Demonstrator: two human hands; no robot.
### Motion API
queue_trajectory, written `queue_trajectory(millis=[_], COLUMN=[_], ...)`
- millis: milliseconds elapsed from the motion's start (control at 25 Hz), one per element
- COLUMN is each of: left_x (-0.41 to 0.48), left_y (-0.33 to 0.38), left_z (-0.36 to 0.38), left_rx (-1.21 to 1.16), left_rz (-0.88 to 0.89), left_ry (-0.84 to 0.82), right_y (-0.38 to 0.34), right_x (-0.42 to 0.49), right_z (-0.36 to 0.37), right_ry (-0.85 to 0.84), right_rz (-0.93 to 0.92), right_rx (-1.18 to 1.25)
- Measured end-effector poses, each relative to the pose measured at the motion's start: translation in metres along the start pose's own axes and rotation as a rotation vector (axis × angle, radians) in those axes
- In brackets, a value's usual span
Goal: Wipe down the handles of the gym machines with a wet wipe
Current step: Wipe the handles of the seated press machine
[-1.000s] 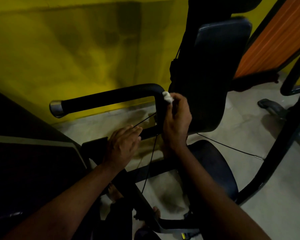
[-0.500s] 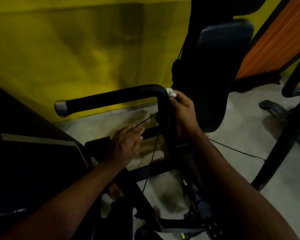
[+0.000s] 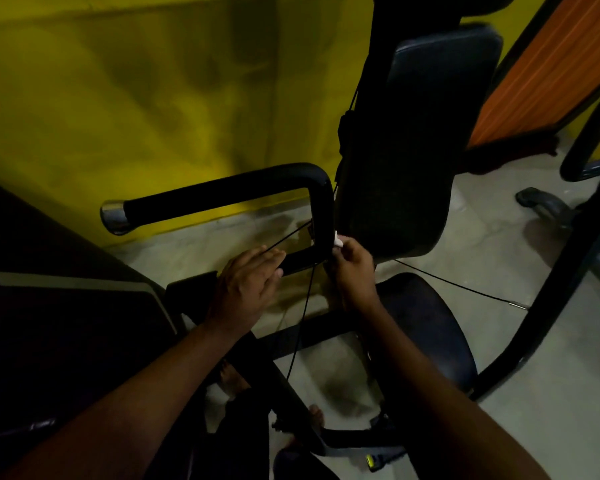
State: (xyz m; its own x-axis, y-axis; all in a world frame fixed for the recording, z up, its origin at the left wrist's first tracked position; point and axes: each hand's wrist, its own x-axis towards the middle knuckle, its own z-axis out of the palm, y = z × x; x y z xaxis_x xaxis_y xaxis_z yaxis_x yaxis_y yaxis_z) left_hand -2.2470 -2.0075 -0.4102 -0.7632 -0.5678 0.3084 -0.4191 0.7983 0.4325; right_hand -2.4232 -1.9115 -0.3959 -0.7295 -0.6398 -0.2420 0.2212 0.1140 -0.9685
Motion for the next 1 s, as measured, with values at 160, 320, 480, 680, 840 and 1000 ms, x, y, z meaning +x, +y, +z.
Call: queue_trajectory(millis=[160,320,480,680,840,1000], left_x=[0.004,0.002,0.0,0.003,0.002,0.002], left_y=[-0.002,-0.001,-0.004,0.001,0.0,-0.004], left_z=[0.0,0.003,0.003,-0.002,0.001,0.004], left_rx=[0.01,0.014,0.012,0.04,0.035,0.016], left_rz=[0.007,0.016,0.018,0.024,0.007,-0.001], left_ry=[-0.004,-0.006,0.019,0.038,-0.003,-0.046], right_y=[0.012,-0.004,-0.018,-0.049,-0.048,-0.039], right_x=[-0.025,-0.027,-0.006,0.006,0.005,0.004], right_z=[0.024,0.032,0.012,0.017,0.016,0.02], right_ry=[0.254,0.394,0.178,0.087,0.161,0.041], right_rz=[0.076,-0.548,-1.008,-1.245,-1.304,-1.231], right_rx=[0.258,-0.218,-0.911,-1.178,-1.323,-1.509])
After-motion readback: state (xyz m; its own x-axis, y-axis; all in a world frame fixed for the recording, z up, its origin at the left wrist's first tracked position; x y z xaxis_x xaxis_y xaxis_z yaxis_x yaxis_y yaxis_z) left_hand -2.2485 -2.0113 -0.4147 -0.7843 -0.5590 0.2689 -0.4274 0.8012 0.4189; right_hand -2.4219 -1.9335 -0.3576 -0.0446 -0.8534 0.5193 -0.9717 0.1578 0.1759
